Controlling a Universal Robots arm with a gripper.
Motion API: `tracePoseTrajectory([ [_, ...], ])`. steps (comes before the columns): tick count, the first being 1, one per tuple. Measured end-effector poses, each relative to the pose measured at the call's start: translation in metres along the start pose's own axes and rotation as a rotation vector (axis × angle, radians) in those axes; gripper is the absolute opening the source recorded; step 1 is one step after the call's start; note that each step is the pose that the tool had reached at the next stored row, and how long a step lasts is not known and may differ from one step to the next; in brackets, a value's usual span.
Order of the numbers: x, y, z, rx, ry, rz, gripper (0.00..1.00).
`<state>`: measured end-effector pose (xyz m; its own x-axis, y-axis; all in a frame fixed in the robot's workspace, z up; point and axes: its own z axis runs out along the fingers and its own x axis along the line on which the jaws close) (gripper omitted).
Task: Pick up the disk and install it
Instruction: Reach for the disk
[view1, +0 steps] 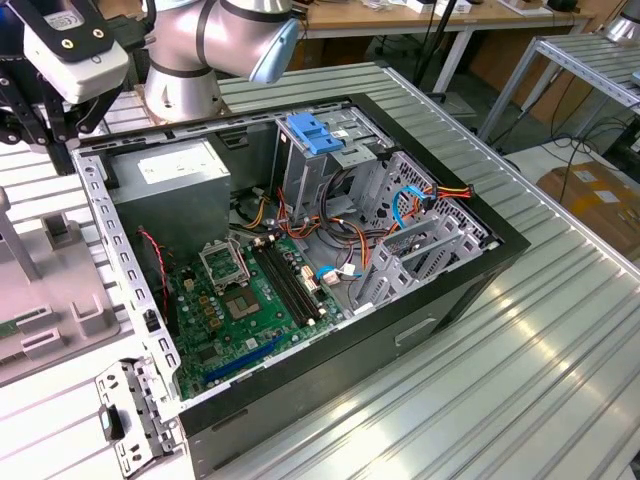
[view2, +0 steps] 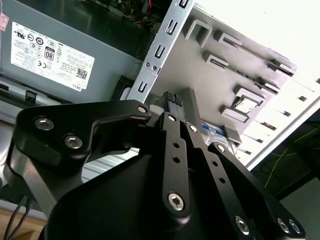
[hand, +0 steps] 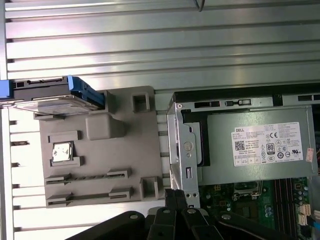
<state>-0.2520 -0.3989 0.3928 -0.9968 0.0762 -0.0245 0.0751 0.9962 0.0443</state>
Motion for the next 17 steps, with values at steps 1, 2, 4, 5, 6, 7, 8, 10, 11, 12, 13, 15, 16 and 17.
tracePoseTrajectory([
  [1,0.0009,-0.0001,0.0,0.0,0.0,0.0,0.11],
  [2,0.0014,-0.0001,0.0,0.0,0.0,0.0,0.11],
  [4,0.0029,-0.0002,0.0,0.0,0.0,0.0,0.11],
  [5,0.0033,-0.0003,0.0,0.0,0.0,0.0,0.11],
  [6,0.0036,-0.0003,0.0,0.0,0.0,0.0,0.11],
  [7,0.0043,-0.0003,0.0,0.0,0.0,0.0,0.11],
  [8,0.0047,-0.0004,0.0,0.0,0.0,0.0,0.11],
  [10,0.0054,-0.0004,0.0,0.0,0.0,0.0,0.11],
  [11,0.0056,-0.0004,0.0,0.0,0.0,0.0,0.11],
  [12,0.0057,-0.0004,0.0001,-0.0001,-0.0001,0.0,0.11],
  [13,0.0062,-0.0005,0.0,0.0,0.0,0.0,0.11],
  [15,0.0066,-0.0005,0.0,0.0,0.0,0.0,0.11],
  [16,0.0069,-0.0005,0.0,0.0,0.0,0.0,0.11],
  [17,0.0072,-0.0006,0.0001,-0.0001,0.0,0.0,0.11],
])
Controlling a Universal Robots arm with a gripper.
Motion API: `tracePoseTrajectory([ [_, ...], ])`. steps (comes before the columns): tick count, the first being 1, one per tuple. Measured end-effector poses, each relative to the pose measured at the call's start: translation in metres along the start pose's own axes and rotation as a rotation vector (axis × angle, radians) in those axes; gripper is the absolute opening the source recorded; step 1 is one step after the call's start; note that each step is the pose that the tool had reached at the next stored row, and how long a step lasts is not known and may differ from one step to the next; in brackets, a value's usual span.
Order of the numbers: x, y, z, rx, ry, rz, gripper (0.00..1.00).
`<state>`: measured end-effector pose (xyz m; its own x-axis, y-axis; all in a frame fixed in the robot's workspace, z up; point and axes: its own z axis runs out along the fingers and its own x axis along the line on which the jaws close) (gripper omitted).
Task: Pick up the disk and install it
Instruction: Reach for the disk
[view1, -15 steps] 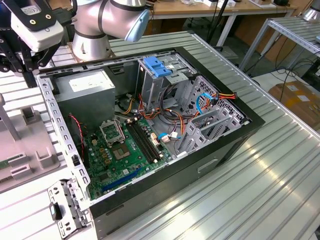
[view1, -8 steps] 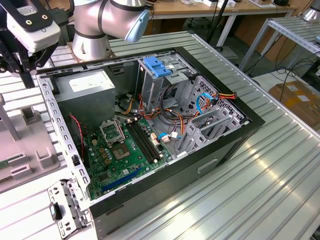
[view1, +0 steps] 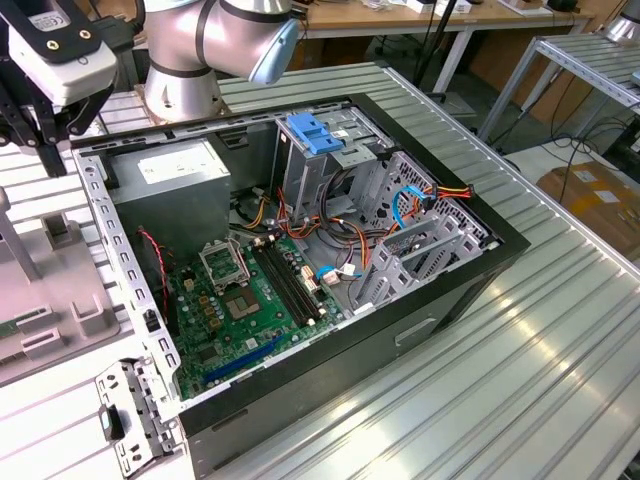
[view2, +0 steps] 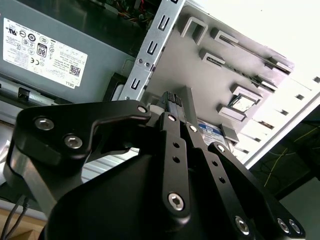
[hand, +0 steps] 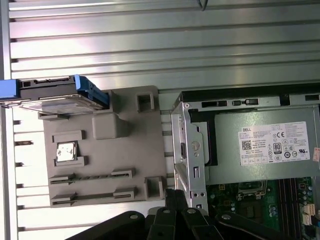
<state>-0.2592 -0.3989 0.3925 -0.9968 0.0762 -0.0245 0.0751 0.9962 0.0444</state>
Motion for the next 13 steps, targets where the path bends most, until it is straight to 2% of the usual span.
tracePoseTrajectory([
  [13,0.0019,-0.0002,0.0001,0.0,0.0,0.0,0.11],
])
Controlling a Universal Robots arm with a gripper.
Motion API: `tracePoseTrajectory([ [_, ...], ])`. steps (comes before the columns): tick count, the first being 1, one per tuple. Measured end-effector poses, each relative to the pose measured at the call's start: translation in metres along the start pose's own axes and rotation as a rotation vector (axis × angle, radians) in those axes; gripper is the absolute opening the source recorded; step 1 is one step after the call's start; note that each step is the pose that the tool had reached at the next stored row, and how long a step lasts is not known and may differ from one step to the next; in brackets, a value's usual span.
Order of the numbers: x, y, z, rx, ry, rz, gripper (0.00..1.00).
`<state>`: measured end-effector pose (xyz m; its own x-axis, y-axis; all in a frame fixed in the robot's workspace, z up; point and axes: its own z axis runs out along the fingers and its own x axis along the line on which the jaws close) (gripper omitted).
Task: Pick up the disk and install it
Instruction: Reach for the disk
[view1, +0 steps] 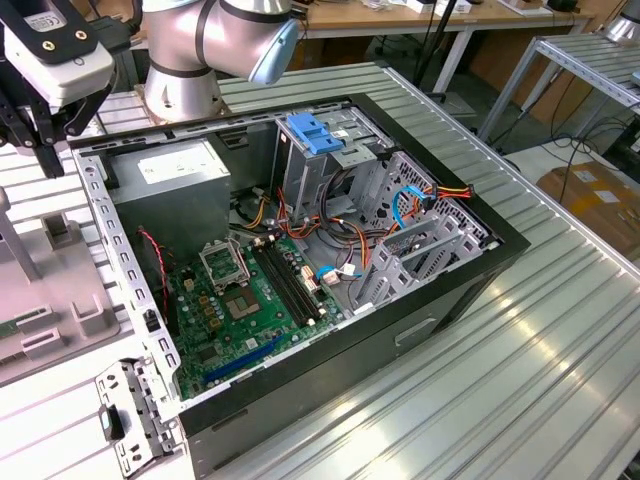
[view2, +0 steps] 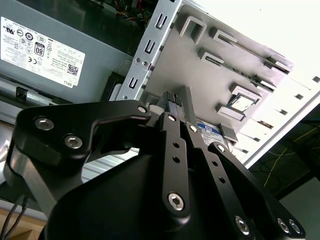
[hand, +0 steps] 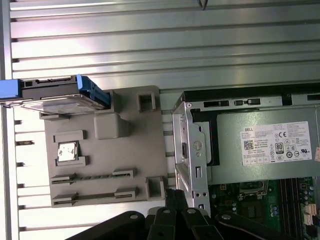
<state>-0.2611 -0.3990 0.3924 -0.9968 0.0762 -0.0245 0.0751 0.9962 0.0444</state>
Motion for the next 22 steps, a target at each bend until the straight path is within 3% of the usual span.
tracePoseTrajectory([
  [14,0.0018,-0.0001,-0.0001,0.0001,0.0,0.0,0.11],
  [22,0.0112,-0.0008,-0.0003,0.0,0.0,0.0,0.11],
])
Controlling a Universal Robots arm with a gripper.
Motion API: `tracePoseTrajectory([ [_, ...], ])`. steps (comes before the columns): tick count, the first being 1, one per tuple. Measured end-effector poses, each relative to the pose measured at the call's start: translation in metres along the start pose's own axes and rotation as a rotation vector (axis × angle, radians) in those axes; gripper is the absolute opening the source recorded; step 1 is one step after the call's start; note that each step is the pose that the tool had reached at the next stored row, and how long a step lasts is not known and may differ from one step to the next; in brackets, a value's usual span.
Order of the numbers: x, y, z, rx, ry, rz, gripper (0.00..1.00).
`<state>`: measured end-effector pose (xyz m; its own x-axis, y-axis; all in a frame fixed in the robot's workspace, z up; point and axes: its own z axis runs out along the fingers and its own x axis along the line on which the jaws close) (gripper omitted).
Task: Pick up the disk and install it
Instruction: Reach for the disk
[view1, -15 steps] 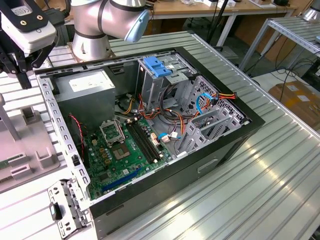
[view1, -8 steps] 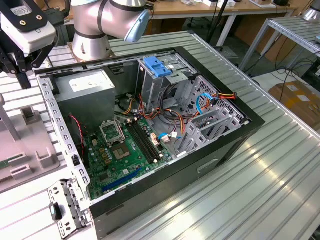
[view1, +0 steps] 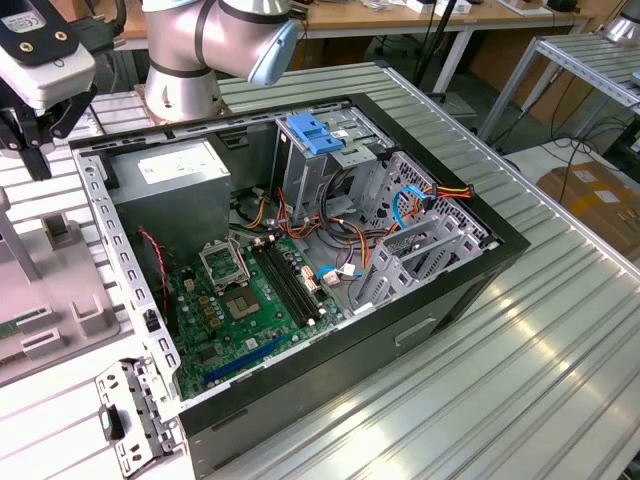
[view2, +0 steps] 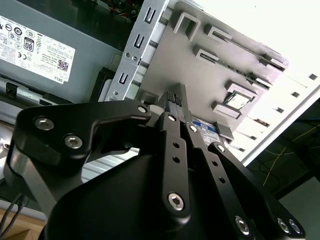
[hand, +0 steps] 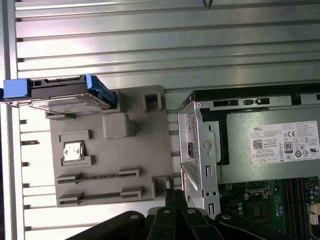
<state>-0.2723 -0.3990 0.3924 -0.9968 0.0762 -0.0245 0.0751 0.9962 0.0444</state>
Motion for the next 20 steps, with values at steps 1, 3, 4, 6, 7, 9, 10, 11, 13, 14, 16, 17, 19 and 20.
tracePoseTrajectory([
  [1,0.0004,0.0,0.0,0.0,0.0,0.0,0.11],
  [3,0.0011,-0.0001,-0.0001,0.0001,0.0,0.0,0.11],
  [4,0.0015,-0.0001,0.0,0.0,0.0,0.0,0.11],
  [6,0.002,-0.0002,-0.0001,0.0,0.0,0.0,0.11],
  [7,0.0022,-0.0002,-0.0001,0.0,0.0,0.0,0.11],
  [9,0.0027,-0.0002,-0.0001,0.0001,0.0001,0.0,0.11],
  [10,0.0028,-0.0002,-0.0001,0.0001,0.0001,0.0,0.11],
  [11,0.003,-0.0002,-0.0001,0.0,0.0,0.0,0.11],
  [13,0.0034,-0.0003,-0.0001,0.0,0.0,0.0,0.11],
  [14,0.0037,-0.0003,-0.0001,0.0,0.0,0.0,0.11],
  [16,0.0041,-0.0003,-0.0001,0.0001,0.0001,0.0,0.11],
  [17,0.0043,-0.0003,-0.0001,0.0,0.0,0.0,0.11],
  [19,0.0046,-0.0004,-0.0002,0.0,0.0,0.0,0.11],
  [20,0.0047,-0.0003,-0.0001,0.0,0.0,0.0,0.11],
])
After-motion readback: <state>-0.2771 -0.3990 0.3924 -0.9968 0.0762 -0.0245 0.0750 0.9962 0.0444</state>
